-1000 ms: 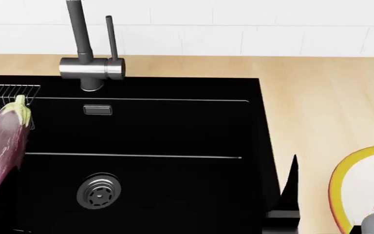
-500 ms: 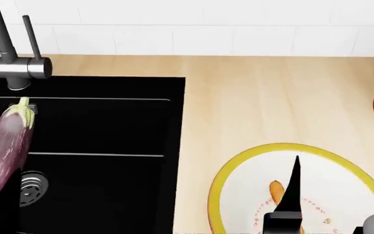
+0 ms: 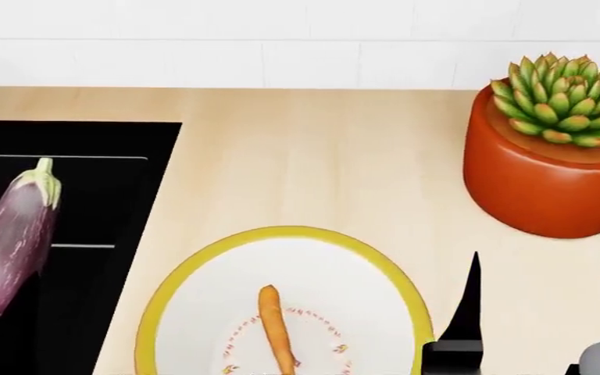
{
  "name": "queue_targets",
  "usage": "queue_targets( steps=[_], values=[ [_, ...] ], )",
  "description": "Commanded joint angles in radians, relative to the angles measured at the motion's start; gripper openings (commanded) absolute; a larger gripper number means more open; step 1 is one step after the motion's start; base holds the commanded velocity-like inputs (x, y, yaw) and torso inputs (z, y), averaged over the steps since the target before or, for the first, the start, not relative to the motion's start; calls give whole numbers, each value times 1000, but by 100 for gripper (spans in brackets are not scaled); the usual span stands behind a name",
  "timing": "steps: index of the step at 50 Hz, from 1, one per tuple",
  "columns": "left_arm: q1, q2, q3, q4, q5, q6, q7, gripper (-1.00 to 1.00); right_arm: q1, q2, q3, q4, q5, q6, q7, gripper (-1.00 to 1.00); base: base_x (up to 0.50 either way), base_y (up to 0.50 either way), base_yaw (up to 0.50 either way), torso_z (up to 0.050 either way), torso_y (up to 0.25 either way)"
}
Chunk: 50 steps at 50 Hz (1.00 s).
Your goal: There is a mixed pile of frozen fruits and vegetables on the counter. Locate all the frozen vegetables and place the items in a bowl on the counter. Take all the frozen fruits and defrost them in a running sink.
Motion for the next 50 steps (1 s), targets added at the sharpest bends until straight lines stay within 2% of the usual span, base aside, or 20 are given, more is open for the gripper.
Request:
queue_targets(
  steps=[1,6,13,19,31,39,50],
  values=[
    [-4,21,-20,2,3,9,7,-100,1,-21,13,1,-24,-2,-27,100,0,-500,0,0,0],
    [-29,27,-16,29,-62,-14,-29,-100,7,-31,-5,1,-50,-11,-42,100,0,-80,0,0,0],
    [-160,90,76,40,-159,-81,-104,-100,2,-26,-2,6,-46,-14,-44,100,0,0,0,0,0],
    [-215,163,208,8,-117,-115,-79,-100,-4,-24,3,6,-45,-20,-44,100,0,0,0,0,2],
    [-283,262,322,-65,-141,-142,-61,-100,-5,-24,-5,5,-48,-24,-47,100,0,0,0,0,0],
    [-248,303,430,-94,-31,-108,-8,-100,-16,-20,4,10,-49,-36,-51,100,0,0,0,0,0],
    [-278,315,465,-187,5,-85,39,-100,-14,-21,-5,14,-52,-35,-51,100,0,0,0,0,0]
  ],
)
